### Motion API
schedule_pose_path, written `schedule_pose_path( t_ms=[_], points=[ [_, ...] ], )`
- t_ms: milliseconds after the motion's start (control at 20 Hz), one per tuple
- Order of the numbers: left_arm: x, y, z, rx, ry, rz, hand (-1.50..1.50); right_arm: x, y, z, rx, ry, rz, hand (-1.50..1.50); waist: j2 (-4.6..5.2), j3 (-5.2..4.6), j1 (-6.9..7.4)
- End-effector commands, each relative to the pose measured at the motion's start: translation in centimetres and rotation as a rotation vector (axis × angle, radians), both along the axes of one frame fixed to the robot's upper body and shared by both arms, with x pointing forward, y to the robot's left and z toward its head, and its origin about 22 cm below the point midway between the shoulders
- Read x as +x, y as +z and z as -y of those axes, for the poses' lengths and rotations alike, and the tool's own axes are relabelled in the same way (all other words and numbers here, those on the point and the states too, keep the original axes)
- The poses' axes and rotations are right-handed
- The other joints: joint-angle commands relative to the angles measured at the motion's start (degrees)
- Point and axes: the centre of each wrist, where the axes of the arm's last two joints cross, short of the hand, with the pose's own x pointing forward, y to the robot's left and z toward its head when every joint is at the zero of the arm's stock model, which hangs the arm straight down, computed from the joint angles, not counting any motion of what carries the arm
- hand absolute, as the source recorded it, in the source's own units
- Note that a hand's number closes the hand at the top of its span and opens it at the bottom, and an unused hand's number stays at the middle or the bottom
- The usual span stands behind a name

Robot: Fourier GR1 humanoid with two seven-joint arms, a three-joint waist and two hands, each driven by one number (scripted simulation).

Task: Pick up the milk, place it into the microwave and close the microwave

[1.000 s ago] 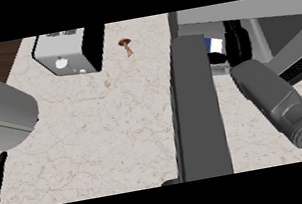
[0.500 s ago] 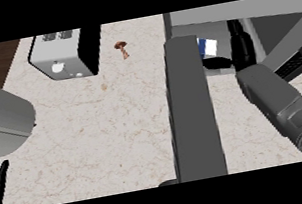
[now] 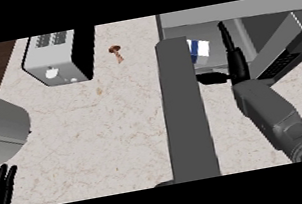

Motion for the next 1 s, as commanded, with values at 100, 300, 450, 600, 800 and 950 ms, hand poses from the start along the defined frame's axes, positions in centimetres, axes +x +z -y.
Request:
schedule_pose_path(
  t_ms=[100, 300, 450, 600, 800, 950],
  points=[
    [0.2, 0.7, 2.6, -0.031, -0.102, -0.026, -1.50, -2.7, -3.2, -0.5, 0.160, 0.081, 0.006, -1.50, -0.41, 0.00, -1.27],
    [-1.3, -0.6, 2.3, -0.057, -0.198, -0.029, -1.50, -3.8, -4.2, -0.2, 0.252, 0.224, -0.050, -1.50, -1.12, -0.13, -2.35],
    [-1.9, 0.4, 3.9, -0.055, -0.219, -0.036, -1.50, -5.7, -5.9, 0.2, 0.310, 0.274, -0.041, -1.50, -1.32, -0.14, -2.72],
    [-1.2, 0.0, 4.2, -0.057, -0.267, -0.023, -1.50, -8.3, -8.1, 0.2, 0.355, 0.307, -0.025, -1.50, -1.21, -0.16, -2.84],
    [0.3, 0.5, 6.1, -0.015, -0.345, -0.040, -1.50, -9.3, -8.3, -1.8, 0.378, 0.317, -0.031, -1.50, -1.61, -0.24, -4.05],
    [1.6, 0.0, 5.7, 0.018, -0.377, -0.066, -1.50, -12.8, -10.0, -0.6, 0.366, 0.275, -0.024, -1.50, -1.70, -0.29, -4.85]
  ],
)
